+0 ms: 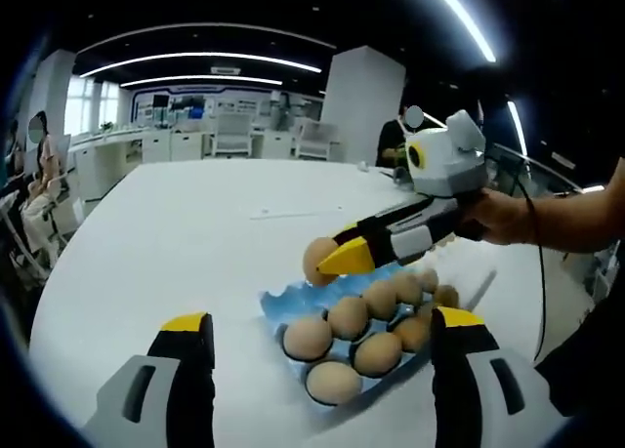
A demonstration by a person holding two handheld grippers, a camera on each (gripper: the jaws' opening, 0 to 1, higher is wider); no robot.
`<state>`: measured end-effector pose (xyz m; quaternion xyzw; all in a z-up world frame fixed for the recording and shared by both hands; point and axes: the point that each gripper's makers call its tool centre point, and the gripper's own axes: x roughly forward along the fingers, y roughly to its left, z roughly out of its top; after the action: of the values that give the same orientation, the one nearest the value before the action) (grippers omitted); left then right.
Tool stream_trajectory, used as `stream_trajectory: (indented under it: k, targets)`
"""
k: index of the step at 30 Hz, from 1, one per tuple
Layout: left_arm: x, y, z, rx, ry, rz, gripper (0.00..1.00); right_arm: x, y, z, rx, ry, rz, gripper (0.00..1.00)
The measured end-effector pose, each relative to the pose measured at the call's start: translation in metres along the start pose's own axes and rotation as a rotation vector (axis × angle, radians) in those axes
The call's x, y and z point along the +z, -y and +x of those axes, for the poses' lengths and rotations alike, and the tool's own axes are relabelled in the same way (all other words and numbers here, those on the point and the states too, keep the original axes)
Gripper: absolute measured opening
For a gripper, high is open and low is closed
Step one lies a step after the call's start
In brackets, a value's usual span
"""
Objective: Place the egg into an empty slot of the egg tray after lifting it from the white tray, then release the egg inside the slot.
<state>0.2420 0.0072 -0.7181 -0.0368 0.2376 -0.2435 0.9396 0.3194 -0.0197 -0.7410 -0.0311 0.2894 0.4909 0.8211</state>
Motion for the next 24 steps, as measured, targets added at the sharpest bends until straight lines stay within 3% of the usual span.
stream_trajectory:
  k: [10, 16, 24]
  targets:
    - [0.004, -0.003, -0.003, -0.027, -0.002, 0.005, 0.92, -0.011, -0.007, 0.033, 0.015, -0.054, 0.0, 0.24]
    - [0.005, -0.007, -0.005, -0.026, 0.008, 0.005, 0.93, -0.022, -0.004, 0.038, -0.005, -0.097, 0.026, 0.24]
    - [0.005, -0.011, -0.005, -0.029, 0.009, 0.007, 0.92, -0.022, -0.004, 0.04, -0.001, -0.099, -0.044, 0.25]
